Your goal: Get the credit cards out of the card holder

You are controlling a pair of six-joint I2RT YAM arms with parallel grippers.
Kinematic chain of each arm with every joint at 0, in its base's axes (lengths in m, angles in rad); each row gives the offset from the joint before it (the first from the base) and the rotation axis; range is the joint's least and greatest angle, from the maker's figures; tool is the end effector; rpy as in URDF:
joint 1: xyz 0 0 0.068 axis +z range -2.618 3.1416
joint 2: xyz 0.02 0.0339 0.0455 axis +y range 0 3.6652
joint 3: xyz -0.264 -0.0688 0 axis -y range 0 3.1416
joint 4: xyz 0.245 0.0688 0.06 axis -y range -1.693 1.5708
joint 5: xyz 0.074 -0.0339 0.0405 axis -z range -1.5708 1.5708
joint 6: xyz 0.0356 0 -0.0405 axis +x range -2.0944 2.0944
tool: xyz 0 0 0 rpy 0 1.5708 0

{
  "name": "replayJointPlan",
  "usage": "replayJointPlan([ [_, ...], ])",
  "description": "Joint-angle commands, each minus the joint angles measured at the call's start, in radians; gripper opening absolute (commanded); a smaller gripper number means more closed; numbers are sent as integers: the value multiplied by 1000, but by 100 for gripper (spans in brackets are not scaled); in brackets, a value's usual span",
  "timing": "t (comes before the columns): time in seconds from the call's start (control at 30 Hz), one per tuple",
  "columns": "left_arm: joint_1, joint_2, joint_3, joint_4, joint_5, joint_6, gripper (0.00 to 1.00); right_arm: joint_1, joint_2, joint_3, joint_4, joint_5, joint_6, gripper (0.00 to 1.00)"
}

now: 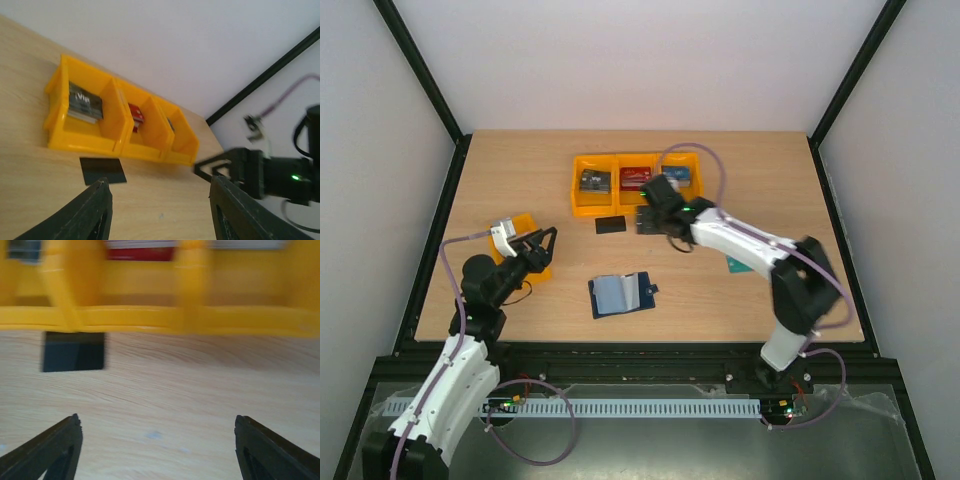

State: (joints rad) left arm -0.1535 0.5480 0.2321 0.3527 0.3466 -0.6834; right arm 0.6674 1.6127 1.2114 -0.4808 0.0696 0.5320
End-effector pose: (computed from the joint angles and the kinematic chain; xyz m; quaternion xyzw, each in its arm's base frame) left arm 0.1499 -0.0354 0.2359 -0.0592 0.6922 -0.3975 0.5994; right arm 0.2761 0.2145 0.2522 -0.0519 0.9394 0.1634 0.2970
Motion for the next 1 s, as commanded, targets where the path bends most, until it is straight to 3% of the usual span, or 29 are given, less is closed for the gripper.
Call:
replayJointPlan([
  [0.0,-27,50,15,-14,-21,-75,56,145,263,236,71,50,19,84],
  [0.13,-27,47,15,-22,-46,-81,58,198,471,419,3,112,11,99],
  [0.27,-20,35,9,-24,-54,-68,64,199,584,480,6,172,27,99],
  [0.57,-19,27,-19,14,-46,-83,66,180,719,660,-100,226,26,99],
  [0.87,-21,31,-21,65,-70,16,66,139,795,777,-229,101,-61,99],
  [0.97,-20,42,3,15,-102,48,65,139,766,754,-233,62,-72,99],
])
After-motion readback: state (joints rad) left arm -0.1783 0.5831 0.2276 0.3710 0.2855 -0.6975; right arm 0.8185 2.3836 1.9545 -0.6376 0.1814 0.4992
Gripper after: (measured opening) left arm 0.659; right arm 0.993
